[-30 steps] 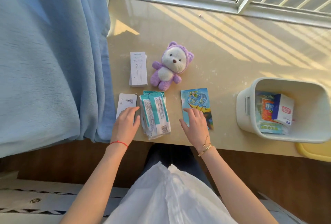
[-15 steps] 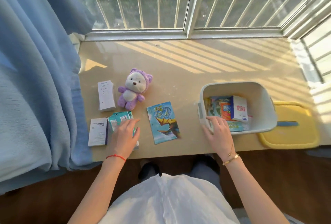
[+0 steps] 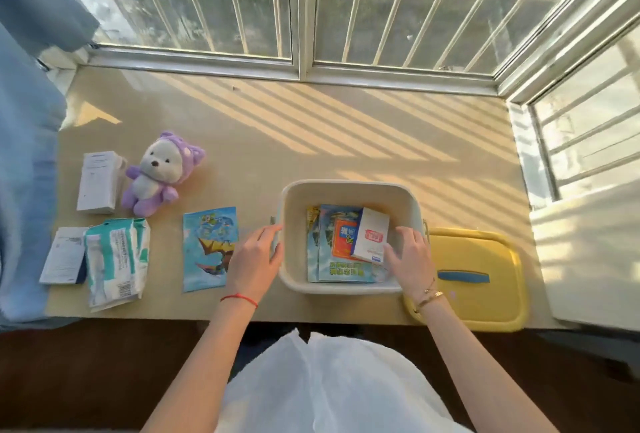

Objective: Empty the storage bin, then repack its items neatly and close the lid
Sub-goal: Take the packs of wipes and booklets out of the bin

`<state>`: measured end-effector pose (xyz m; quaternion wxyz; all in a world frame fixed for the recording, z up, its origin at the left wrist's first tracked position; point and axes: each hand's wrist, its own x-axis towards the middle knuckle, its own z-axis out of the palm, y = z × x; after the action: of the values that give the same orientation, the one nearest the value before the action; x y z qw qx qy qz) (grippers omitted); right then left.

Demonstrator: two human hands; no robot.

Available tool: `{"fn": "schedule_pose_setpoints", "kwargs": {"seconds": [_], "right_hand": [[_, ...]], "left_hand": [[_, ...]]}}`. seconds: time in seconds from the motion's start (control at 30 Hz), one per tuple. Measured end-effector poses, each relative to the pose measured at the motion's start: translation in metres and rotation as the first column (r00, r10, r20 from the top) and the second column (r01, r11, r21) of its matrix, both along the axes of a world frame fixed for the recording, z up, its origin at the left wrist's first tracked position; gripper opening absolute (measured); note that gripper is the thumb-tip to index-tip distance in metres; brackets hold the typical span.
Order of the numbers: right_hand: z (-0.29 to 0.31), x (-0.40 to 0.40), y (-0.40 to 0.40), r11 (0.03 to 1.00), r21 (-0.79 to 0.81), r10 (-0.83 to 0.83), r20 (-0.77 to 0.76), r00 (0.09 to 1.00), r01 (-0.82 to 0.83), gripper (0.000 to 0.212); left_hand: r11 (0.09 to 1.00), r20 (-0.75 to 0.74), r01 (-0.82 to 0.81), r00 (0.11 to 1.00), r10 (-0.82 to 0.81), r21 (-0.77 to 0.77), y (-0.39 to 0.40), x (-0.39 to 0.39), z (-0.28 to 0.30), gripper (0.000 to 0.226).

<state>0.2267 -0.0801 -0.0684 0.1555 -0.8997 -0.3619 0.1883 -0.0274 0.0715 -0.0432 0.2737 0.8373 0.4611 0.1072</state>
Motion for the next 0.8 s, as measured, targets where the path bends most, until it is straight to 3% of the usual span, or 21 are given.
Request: {"fn": "schedule_pose_setpoints", "kwargs": {"seconds": [0.23,0.37,0.6,0.8], "right_hand": [[-0.049,0.034,0.019,0.98,-0.197,-0.007,-0.158,0.987,-0.024,0.058],[-0.083,0.043,0.035,0.966,-0.254,-0.112,-0.272,0.956,0.04,0.063],[-0.133,0.048,0.057,0.95,-0.259,-0.245,-0.262,0.933,0.176,0.089],[-0.151,0.05,0.056,0.957,-0.222,-0.242,-0.268,0.932,0.184,0.095]], "left_hand": [[0.994,-0.075,-0.025,0.997,0.017,-0.108,-0.015,0.083,-0.045,0.035],[0.982,-0.119,-0.053,0.992,0.031,-0.184,-0.015,0.114,-0.084,0.039],[0.941,-0.227,-0.141,0.971,0.071,-0.307,-0.016,0.153,-0.153,0.051],[0.962,-0.349,-0.176,0.932,0.095,-0.207,-0.021,0.164,-0.185,0.061]]}}
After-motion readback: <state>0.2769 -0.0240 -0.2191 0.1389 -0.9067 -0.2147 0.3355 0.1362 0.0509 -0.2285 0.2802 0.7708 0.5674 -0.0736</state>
